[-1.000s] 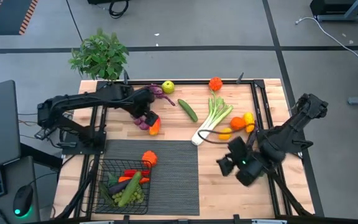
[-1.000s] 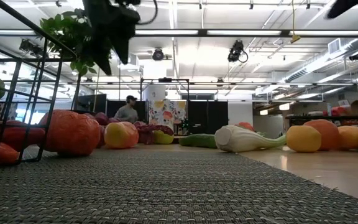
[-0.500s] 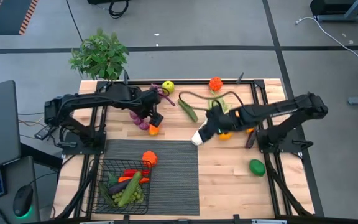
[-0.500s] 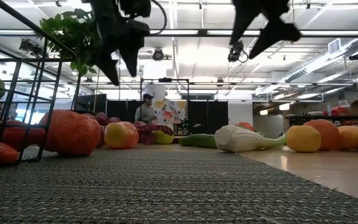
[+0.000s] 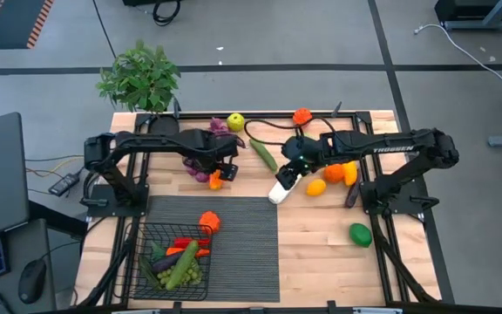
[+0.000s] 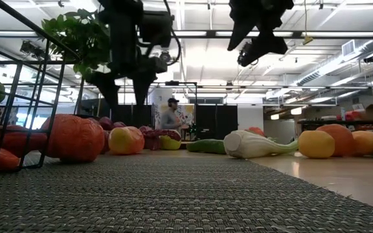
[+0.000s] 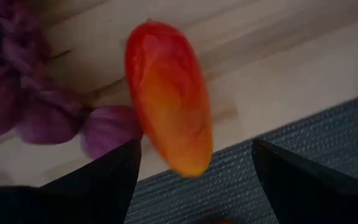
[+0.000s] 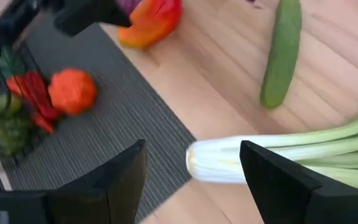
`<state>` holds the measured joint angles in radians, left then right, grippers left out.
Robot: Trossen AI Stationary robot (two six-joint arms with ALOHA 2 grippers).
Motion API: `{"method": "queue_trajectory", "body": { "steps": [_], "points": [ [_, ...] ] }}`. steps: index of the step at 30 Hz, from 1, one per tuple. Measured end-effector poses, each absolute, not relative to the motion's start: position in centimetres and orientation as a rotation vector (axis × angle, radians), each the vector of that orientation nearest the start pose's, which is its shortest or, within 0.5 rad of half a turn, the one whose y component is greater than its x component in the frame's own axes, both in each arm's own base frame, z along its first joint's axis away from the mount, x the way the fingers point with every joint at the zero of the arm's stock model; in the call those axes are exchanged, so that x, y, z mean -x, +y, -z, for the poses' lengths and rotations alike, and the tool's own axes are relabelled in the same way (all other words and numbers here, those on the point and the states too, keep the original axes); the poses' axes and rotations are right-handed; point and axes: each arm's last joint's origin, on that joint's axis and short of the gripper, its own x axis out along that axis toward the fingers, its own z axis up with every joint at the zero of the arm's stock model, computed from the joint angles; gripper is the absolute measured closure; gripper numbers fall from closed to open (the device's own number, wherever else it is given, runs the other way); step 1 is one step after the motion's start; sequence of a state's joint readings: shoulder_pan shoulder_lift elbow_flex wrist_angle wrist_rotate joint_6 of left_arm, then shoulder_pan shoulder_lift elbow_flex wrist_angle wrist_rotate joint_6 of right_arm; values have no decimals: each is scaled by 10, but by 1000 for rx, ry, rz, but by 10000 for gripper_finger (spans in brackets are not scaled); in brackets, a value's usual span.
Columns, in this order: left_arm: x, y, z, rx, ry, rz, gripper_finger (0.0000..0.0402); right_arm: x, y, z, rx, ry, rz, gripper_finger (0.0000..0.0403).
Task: Build produce basket
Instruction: Put the orange mango into the wire basket
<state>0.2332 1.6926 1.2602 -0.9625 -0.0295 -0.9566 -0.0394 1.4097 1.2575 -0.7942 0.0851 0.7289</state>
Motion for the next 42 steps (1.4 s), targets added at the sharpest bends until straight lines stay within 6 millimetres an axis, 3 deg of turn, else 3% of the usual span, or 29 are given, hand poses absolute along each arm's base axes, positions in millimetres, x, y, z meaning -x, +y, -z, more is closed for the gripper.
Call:
{"method": "queue_trajectory", "body": {
  "steps": [12,24,29,35,42],
  "points": [
    [-325,84,-196,1052,1128,-975,88,-278,-25,-304,-457,970,395,140],
    [-331,86,-225,1044,1105,-1025,88,-274,-46,-303,-348,1003,356,140],
    [-327,86,-225,1031,1140,-1064,93,-272,-54,-303,-336,1002,368,140],
    [-331,87,-215,1022,1156,-1092,101,-272,-60,-303,-341,994,383,140],
    [-338,87,-185,1000,1257,-1141,102,-271,-60,-303,-359,994,392,140]
  ]
}}
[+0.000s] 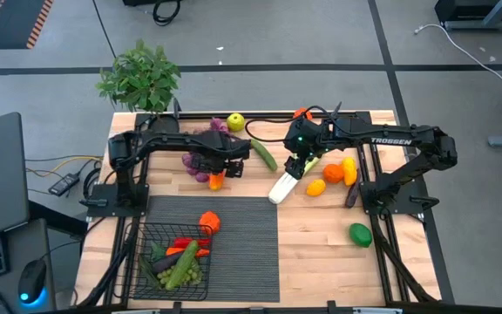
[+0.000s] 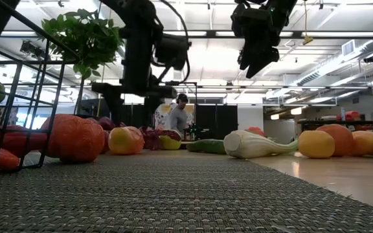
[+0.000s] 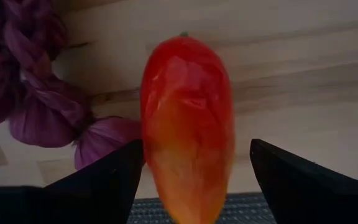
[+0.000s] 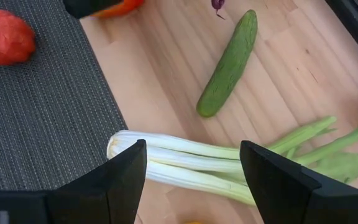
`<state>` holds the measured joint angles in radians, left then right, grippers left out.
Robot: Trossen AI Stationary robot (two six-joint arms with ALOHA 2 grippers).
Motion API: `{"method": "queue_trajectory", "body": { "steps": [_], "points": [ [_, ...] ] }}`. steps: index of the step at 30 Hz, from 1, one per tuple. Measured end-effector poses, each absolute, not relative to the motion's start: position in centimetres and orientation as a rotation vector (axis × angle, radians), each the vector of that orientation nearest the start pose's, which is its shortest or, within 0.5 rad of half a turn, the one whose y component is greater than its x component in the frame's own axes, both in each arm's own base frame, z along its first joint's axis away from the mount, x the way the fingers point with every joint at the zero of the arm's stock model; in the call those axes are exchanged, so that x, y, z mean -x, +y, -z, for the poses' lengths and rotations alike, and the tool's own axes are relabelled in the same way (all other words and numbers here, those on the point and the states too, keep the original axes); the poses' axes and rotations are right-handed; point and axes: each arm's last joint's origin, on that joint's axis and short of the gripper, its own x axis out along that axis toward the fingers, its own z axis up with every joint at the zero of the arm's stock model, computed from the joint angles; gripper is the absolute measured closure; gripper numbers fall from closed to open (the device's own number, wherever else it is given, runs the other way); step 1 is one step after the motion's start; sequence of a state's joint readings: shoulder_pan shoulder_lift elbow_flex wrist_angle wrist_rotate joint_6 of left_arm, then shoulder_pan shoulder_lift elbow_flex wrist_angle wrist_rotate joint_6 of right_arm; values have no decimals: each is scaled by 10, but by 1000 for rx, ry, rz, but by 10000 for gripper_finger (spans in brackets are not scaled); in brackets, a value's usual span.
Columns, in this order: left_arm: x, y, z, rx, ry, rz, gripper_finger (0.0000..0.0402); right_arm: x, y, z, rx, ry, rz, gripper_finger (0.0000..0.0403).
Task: Build produce basket
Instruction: Put the orange mango into the wire basket
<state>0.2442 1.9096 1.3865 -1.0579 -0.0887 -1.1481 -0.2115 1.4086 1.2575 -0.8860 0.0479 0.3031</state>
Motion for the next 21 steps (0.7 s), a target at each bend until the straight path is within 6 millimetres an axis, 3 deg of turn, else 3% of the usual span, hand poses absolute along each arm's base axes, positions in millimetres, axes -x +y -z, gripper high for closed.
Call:
{"method": "queue_trajectory", "body": {
  "steps": [10,16,21],
  "points": [
    [-348,84,-157,1044,1400,-1000,104,-270,-58,-302,-405,1010,390,140],
    [-348,83,-161,1069,1430,-921,141,-268,-58,-301,-405,1038,393,140],
    [-361,81,-184,1055,1409,-827,160,-264,-58,-299,-377,1079,398,140]
  ]
}}
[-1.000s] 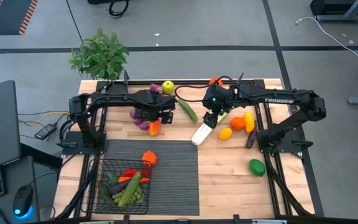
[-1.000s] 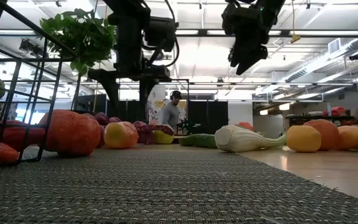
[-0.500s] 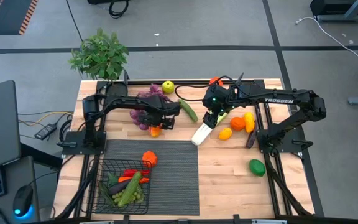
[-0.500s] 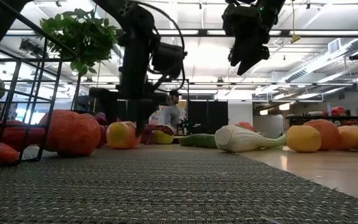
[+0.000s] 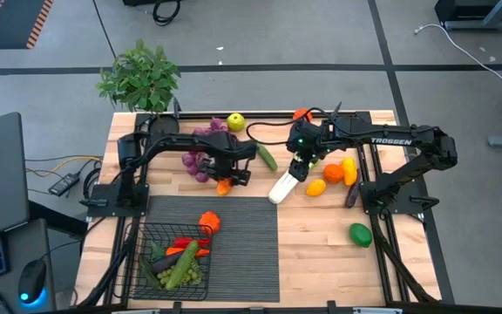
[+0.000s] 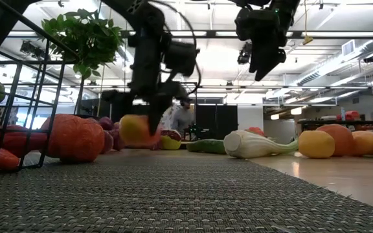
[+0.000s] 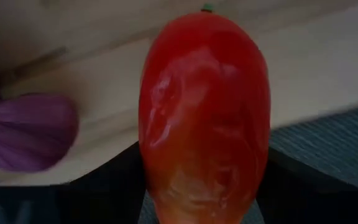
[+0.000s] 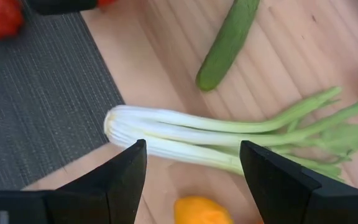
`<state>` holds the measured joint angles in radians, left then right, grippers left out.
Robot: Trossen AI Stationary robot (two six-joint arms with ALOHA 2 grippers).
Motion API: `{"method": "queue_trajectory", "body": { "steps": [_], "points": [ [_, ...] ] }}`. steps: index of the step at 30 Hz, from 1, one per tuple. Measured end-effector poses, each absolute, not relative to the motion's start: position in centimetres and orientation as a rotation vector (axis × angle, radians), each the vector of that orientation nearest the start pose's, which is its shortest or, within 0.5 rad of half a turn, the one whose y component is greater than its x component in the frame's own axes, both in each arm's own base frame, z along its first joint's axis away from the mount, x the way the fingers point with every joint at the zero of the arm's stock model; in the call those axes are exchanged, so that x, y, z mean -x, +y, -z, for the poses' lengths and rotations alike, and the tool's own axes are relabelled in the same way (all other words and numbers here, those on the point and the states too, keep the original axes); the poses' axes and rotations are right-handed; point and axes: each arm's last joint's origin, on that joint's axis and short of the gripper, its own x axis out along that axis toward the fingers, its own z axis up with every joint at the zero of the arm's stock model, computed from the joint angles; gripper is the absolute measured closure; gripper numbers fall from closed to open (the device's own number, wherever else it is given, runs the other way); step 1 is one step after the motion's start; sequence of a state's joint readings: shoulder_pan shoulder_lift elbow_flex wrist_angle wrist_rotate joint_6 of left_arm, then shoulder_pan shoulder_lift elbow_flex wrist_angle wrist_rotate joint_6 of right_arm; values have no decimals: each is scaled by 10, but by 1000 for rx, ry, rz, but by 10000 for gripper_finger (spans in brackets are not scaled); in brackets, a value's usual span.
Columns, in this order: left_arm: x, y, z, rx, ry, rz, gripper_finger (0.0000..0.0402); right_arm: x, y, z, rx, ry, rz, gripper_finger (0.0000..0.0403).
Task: Build produce basket
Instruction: Put the orange mango into the wire basket
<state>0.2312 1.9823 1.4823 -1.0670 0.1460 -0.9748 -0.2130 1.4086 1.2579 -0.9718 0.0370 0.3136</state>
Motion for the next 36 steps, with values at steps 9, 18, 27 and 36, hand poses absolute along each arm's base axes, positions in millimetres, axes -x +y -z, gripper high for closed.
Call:
{"method": "queue_trajectory", "body": {
  "steps": [9,18,27,36],
  "points": [
    [-378,69,-276,796,1388,-630,140,-268,-70,-301,-315,1007,444,140],
    [-367,22,-348,556,1377,-388,145,-263,-72,-283,-324,1064,455,140],
    [-335,-34,-373,385,1342,-291,147,-262,-71,-260,-414,1060,454,140],
    [-267,-58,-357,405,1337,-282,146,-265,-69,-258,-494,1028,444,140]
  ]
}}
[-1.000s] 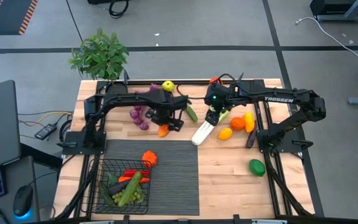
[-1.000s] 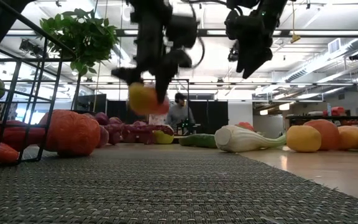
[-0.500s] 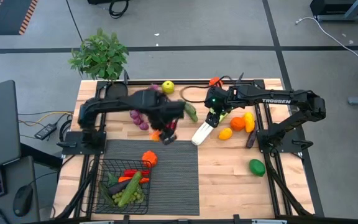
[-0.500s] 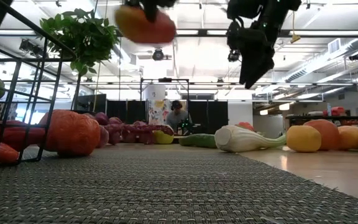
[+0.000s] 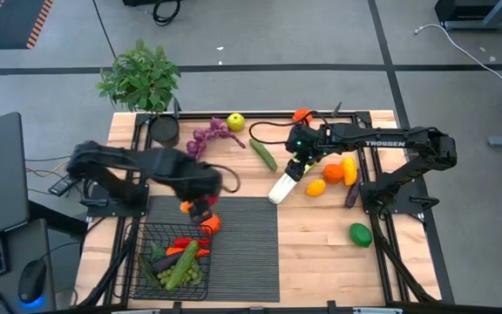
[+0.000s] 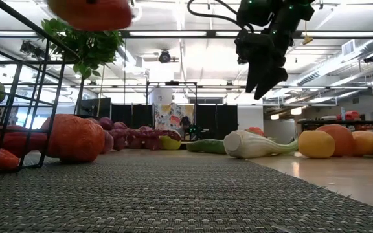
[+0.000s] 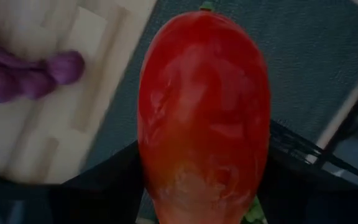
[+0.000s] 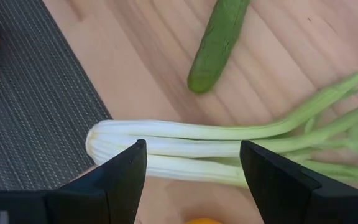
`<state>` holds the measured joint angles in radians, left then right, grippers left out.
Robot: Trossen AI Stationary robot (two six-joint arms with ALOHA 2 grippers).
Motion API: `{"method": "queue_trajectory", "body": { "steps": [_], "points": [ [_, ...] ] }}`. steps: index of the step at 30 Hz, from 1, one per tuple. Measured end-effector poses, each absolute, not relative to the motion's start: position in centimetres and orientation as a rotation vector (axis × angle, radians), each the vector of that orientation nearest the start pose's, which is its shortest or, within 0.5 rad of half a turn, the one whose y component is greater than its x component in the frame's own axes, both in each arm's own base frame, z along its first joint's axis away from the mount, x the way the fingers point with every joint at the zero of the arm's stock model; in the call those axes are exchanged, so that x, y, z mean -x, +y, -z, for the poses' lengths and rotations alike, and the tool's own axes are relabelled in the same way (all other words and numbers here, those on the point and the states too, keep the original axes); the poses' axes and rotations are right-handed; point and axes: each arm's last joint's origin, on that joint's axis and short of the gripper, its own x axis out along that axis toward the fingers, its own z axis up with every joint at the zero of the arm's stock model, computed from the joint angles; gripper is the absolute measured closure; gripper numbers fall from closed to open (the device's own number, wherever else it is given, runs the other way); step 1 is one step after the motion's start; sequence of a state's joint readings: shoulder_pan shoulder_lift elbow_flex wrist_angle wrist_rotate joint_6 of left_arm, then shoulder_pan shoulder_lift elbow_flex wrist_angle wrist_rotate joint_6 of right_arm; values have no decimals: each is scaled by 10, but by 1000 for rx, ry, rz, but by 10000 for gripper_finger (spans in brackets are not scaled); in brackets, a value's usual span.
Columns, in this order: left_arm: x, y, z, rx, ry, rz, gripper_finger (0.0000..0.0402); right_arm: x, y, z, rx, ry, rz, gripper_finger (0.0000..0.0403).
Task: Build produce basket
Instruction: Put the orange mango into the wire basket
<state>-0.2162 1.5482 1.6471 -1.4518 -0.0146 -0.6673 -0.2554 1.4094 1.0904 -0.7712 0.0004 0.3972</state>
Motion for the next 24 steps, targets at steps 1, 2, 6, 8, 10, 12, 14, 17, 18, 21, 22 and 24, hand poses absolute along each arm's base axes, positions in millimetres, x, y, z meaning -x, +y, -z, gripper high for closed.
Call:
{"method": "queue_trajectory", "body": {
  "steps": [1,2,6,8,10,12,14,17,18,21,22,24],
  "points": [
    [-259,-61,-355,436,1311,-277,146,-265,-69,-258,-503,1027,447,140],
    [-252,-65,-353,466,1279,-267,145,-265,-69,-258,-512,1025,453,140],
    [-224,-78,-356,543,1197,-218,143,-265,-69,-259,-554,1013,479,140],
    [-213,-84,-355,534,1207,-197,144,-267,-70,-260,-558,983,492,140],
    [-205,-92,-352,513,1240,-186,146,-270,-72,-262,-545,939,507,140],
    [-199,-100,-349,485,1266,-172,145,-275,-73,-265,-526,877,508,140],
    [-195,-111,-346,448,1277,-132,141,-279,-75,-268,-519,816,499,140],
    [-189,-126,-335,403,1289,-78,138,-283,-79,-272,-551,751,509,140],
    [-187,-131,-331,391,1299,-69,139,-283,-79,-272,-571,740,519,140],
    [-178,-141,-316,359,1343,-70,141,-283,-80,-272,-615,725,549,140],
    [-176,-144,-313,353,1353,-69,141,-283,-80,-272,-623,722,556,140],
    [-171,-149,-306,348,1369,-75,138,-283,-80,-272,-626,720,560,140]
  ]
}}
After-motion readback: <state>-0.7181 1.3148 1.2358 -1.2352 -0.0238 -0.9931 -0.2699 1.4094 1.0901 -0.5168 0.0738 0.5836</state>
